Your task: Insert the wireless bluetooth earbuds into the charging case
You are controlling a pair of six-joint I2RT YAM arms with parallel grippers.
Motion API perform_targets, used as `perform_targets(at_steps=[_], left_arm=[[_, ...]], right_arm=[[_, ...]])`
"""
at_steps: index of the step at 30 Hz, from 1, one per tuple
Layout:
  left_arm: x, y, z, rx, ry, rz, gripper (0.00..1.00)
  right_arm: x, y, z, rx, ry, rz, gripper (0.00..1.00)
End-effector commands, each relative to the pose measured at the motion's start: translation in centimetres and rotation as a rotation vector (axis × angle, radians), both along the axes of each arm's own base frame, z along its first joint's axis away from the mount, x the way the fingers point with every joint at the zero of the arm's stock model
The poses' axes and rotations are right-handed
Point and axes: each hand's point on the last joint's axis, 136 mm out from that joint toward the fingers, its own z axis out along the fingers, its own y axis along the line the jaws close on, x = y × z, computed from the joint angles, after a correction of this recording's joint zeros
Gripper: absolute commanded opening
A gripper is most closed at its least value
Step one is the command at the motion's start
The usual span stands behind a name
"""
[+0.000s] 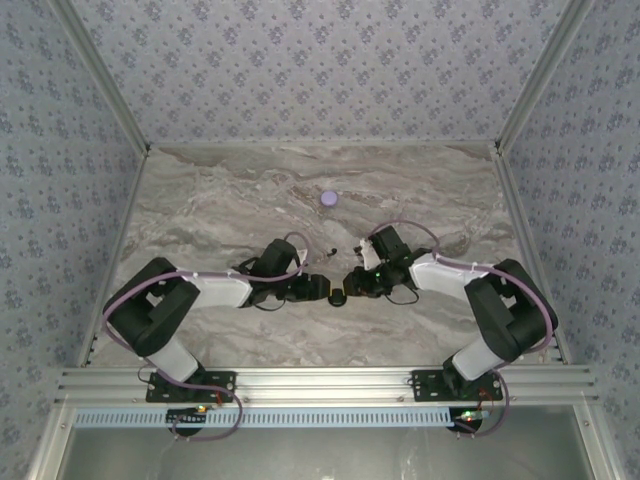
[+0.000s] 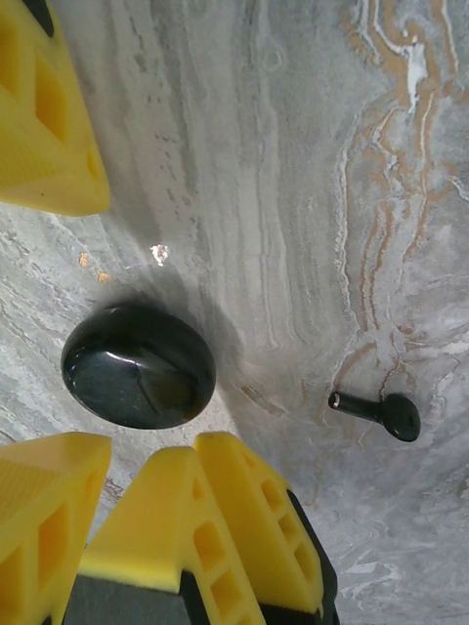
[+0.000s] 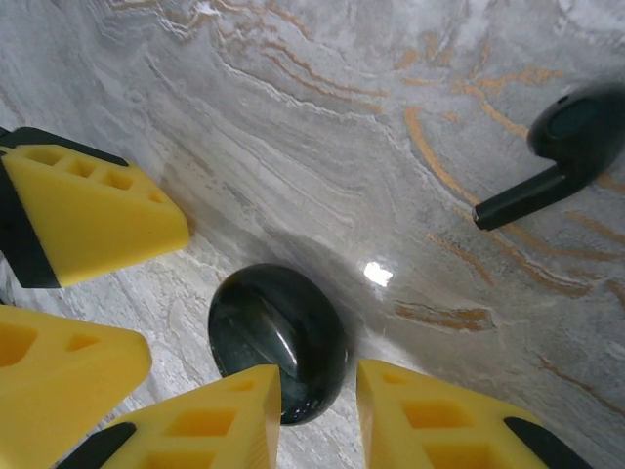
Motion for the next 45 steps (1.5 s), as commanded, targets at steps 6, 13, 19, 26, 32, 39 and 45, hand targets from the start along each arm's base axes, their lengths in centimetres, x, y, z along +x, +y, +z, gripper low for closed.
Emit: perform_targets(at_steps=[6,13,19,26,32,39,45], left_arm=[[-1.1,-1.2,-1.1,-0.011,0.057,-0.053,0.57],[-1.9,-1.8,-1.8,-0.003,0.087,-0.06,0.51],[-2.6,-2.4,-2.2,-0.003,0.113,-0.074,0.47],[-2.8,-2.5,-2.4,0.0,0.129,-0.071,0.43],[-3.0,-3.0,-1.7,-0.03,0.136,-0.091,0.4],[-3.0,-3.2,-1.4,-0.04,0.141,-0.095,0.4],[-2.9,-3.5,-1.1,-0.053,0.143,-0.095,0.4]], right_arm=[[-0.9,0.0,-1.3,-0.005,0.054,0.005,0.27],[-1.0,-0.3,-1.7,-0.029,0.057,0.003,0.26],[-1.0,-0.4,-1.9,-0.033,0.061,0.003,0.26],[-1.0,-0.3,-1.9,-0.031,0.058,0.004,0.26],[-0.8,-0.2,-1.8,-0.024,0.055,0.001,0.26],[-0.7,-0.2,-1.7,-0.024,0.054,0.0,0.26],[-0.7,-0.1,-1.7,-0.021,0.051,0.0,0.26]])
